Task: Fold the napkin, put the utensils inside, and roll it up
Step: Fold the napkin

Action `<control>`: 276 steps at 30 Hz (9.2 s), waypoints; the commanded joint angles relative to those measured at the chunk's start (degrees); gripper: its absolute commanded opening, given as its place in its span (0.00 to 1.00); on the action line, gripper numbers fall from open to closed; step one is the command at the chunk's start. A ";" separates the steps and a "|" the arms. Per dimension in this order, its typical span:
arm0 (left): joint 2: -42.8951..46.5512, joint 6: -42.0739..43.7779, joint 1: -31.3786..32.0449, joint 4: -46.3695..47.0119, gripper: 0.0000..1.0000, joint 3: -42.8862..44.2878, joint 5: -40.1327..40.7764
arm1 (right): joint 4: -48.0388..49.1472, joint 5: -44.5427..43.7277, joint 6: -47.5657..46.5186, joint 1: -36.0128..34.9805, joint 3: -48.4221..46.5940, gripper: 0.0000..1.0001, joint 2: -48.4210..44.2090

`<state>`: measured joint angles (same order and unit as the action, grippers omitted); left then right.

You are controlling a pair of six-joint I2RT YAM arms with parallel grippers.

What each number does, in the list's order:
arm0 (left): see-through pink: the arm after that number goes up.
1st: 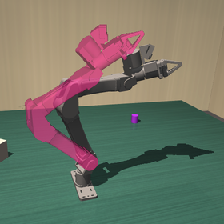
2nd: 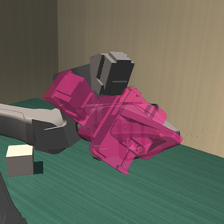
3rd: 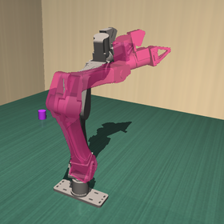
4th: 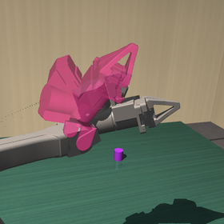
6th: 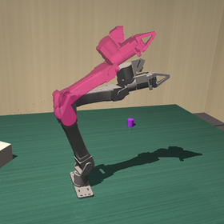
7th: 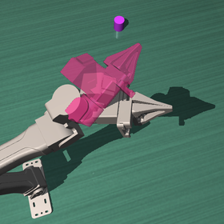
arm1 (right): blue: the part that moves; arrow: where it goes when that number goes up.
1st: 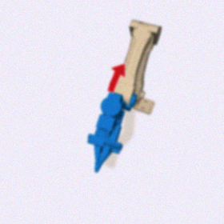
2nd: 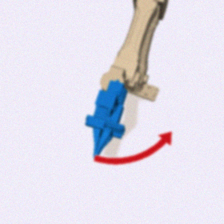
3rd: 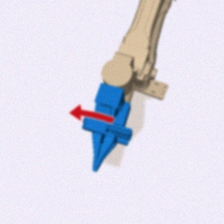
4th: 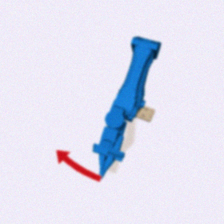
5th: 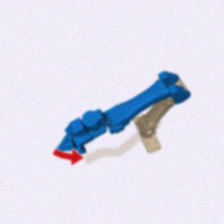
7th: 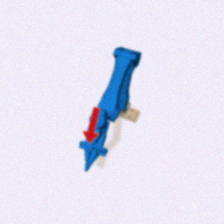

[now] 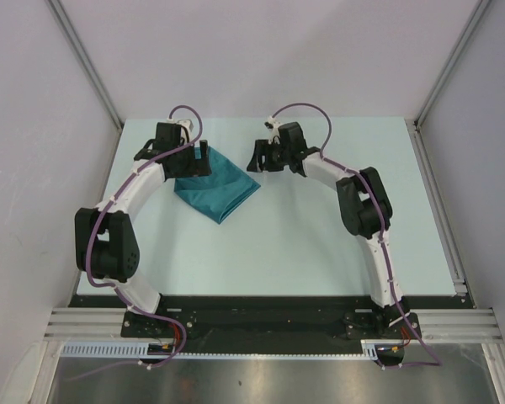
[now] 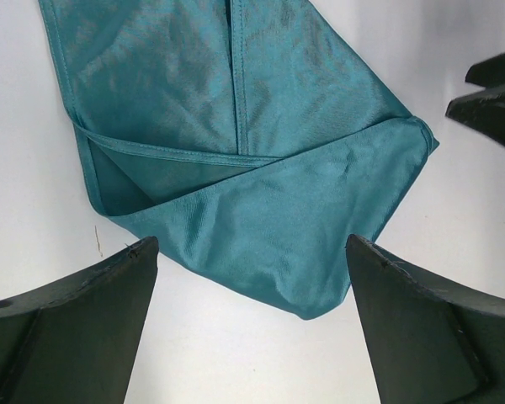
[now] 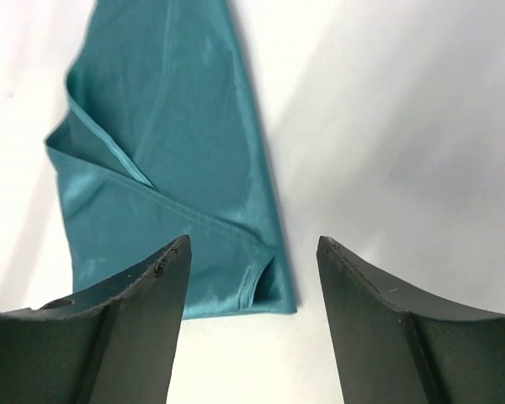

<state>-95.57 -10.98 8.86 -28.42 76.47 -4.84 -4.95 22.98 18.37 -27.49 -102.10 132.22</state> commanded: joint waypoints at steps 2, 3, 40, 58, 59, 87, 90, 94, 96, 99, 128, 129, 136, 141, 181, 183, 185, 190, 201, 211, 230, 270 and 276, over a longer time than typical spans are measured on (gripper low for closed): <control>0.91 -0.88 -0.43 0.83 0.97 0.26 -1.13 | -1.99 10.23 0.70 1.64 -5.38 0.66 4.44; 0.82 -0.88 -0.43 0.91 0.97 0.35 -1.22 | -2.08 11.81 0.88 1.73 -5.82 0.65 4.88; 4.25 -4.74 -0.16 3.81 0.97 -3.34 -4.82 | 6.42 10.07 14.49 2.52 15.40 0.00 -3.10; 22.00 -22.33 6.15 30.07 0.90 -40.86 -16.17 | 12.69 -7.94 29.79 -0.46 67.37 0.00 -43.69; 22.35 -22.59 6.78 30.88 0.90 -41.74 -16.16 | 12.16 -8.48 30.49 -0.99 68.69 0.00 -45.02; 3.64 -21.18 12.49 41.52 0.60 -32.08 -11.86 | -0.85 -14.89 20.13 -3.01 64.41 0.56 -56.64; 3.11 -21.10 12.67 41.61 0.59 -31.91 -11.77 | -1.99 -16.21 18.55 -3.98 62.56 0.53 -55.41; 3.02 -21.01 12.93 41.43 0.59 -31.91 -12.03 | -0.07 -15.60 14.24 -5.29 59.49 0.50 -51.99; 3.28 -21.10 13.11 41.17 0.59 -31.82 -12.03 | 1.17 -14.02 11.44 -6.00 58.43 0.50 -50.49; 3.28 -21.01 13.20 40.38 0.59 -31.56 -11.95 | 2.75 -11.39 9.15 -6.26 56.06 0.49 -46.19; 5.74 -20.13 13.37 36.87 0.59 -31.29 -10.80 | 3.11 -7.95 6.33 -8.64 52.01 0.08 -37.92; 5.83 -20.13 13.37 36.69 0.59 -31.29 -10.72 | 2.76 -8.04 6.41 -8.81 52.01 0.06 -38.18; 6.80 -20.13 13.37 36.25 0.59 -31.03 -10.28 | 0.91 -9.71 6.50 -9.25 52.80 0.00 -41.95; 6.71 -20.13 13.37 36.16 0.59 -30.94 -10.28 | 0.03 -10.68 6.59 -9.78 53.85 0.00 -45.03; 11.54 -24.52 13.72 38.09 0.61 -41.30 -12.65 | 2.85 -14.63 4.30 -10.04 52.63 0.09 -41.43; 12.60 -25.31 13.99 38.88 0.61 -43.59 -13.35 | 2.14 -14.11 4.65 -10.13 52.10 0.30 -42.13; 14.26 -26.19 14.34 39.23 0.62 -45.69 -13.70 | 1.09 -13.75 5.09 -10.22 51.57 0.50 -44.59; 17.87 -27.60 14.60 39.41 0.62 -49.22 -14.32 | -4.43 -15.07 6.76 -10.05 52.01 0.73 -50.13; 21.30 -30.67 15.31 42.31 0.62 -53.88 -17.74 | -7.63 -11.92 15.73 -6.27 63.60 0.73 -56.63; 19.81 -32.26 15.66 44.68 0.62 -54.76 -19.24 | -3.49 -6.55 18.72 -3.98 67.56 0.66 -54.88; 18.84 -34.19 15.83 47.14 0.62 -57.74 -17.75 | -1.91 -7.16 19.86 -2.13 69.15 0.22 -49.43; 9.52 -40.09 18.47 53.05 0.01 -57.06 -20.03 | -4.17 -9.36 17.05 -1.87 66.07 0.26 -49.07; 11.28 -38.24 17.86 44.70 0.00 -51.96 -20.91 | -9.72 -17.69 8.01 -5.54 60.98 0.67 -60.93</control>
<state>-85.80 -51.96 26.89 23.53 20.53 -25.93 -10.26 13.13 33.78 -30.04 -36.53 79.35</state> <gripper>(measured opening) 0.016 0.600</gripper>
